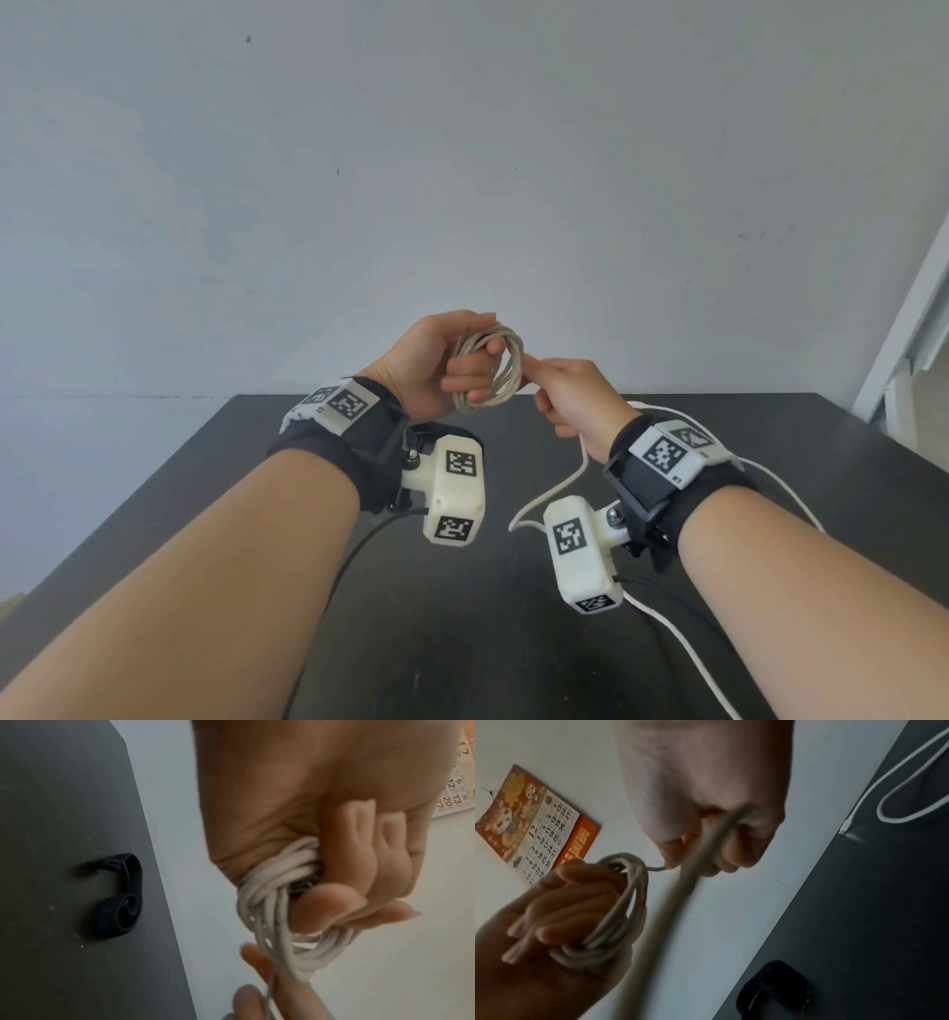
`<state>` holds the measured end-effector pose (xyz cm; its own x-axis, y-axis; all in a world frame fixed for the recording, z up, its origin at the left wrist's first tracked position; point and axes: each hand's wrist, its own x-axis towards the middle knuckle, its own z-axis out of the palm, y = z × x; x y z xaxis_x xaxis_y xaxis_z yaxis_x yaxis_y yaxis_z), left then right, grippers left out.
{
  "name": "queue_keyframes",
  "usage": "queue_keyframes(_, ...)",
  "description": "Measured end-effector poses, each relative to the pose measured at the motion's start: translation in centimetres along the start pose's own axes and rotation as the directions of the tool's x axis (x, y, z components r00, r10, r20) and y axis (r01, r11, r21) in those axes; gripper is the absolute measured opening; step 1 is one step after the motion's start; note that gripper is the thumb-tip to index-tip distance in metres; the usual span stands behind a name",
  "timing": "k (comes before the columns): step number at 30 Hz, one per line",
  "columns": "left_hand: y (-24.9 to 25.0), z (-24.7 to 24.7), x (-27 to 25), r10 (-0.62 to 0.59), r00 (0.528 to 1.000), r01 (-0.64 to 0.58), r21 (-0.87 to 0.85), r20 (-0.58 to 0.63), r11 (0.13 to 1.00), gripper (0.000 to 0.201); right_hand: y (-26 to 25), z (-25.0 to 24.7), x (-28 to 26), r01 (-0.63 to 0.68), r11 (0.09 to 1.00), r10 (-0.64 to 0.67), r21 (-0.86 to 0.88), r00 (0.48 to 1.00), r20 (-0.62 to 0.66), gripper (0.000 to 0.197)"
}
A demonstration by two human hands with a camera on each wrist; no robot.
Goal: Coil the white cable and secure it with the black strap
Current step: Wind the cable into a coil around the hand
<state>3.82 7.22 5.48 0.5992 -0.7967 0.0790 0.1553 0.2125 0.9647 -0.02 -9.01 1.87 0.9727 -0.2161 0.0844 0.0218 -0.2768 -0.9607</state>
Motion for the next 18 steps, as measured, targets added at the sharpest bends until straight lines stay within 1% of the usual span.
queue_keyframes(3,-0.1,0.7,0.4,0.043,0.999,-0.044,-0.035,-0.025,0.998,0.034,-0.1,0.1,-0.2,-0.034,0.999,0.035,-0.009,0.999,0.042,0.036)
queue_keyframes(5,-0.2,1.3,0.8,0.068,0.996,-0.072,-0.054,-0.061,0.996,0.03,-0.3,0.2,-0.3,-0.049,0.998,0.052,-0.037,0.993,0.102,0.031)
queue_keyframes(7,-0.1,1.9,1.2,0.057,0.995,-0.066,-0.113,-0.081,0.991,0.023,-0.4,0.6,-0.4,-0.05,0.994,0.066,-0.1,0.984,0.166,0.027)
queue_keyframes(8,0.1,2.3,1.3,0.045,0.995,-0.058,-0.135,-0.094,0.989,0.02,-0.4,0.8,-0.4,-0.037,0.989,0.065,-0.145,0.98,0.189,0.027)
queue_keyframes(10,0.3,3.1,1.6,0.043,0.987,-0.063,-0.131,-0.152,0.989,0.016,-0.3,1.2,-0.6,0.029,0.966,0.028,-0.257,0.976,0.217,0.029)
queue_keyframes(12,0.3,3.6,1.8,0.103,0.967,-0.121,-0.066,-0.235,0.99,0.017,-0.1,1.4,-1.0,0.114,0.927,-0.023,-0.357,0.968,0.251,0.031)
queue_keyframes(14,0.1,3.4,2.2,0.189,0.923,-0.186,0.042,-0.335,0.982,0.023,-0.1,1.5,-1.4,0.178,0.893,-0.056,-0.413,0.955,0.29,0.031)
queue_keyframes(15,0.1,3.2,2.3,0.225,0.898,-0.198,0.11,-0.378,0.974,0.026,-0.1,1.5,-1.6,0.209,0.879,-0.079,-0.428,0.95,0.302,0.031)
queue_keyframes(17,-0.2,2.7,2.4,0.277,0.858,-0.172,0.267,-0.433,0.948,0.027,-0.1,1.6,-1.7,0.274,0.852,-0.143,-0.447,0.942,0.305,0.029)
queue_keyframes(18,-0.3,2.4,2.5,0.292,0.844,-0.132,0.355,-0.449,0.926,0.028,-0.1,1.6,-1.6,0.3,0.839,-0.17,-0.455,0.937,0.305,0.028)
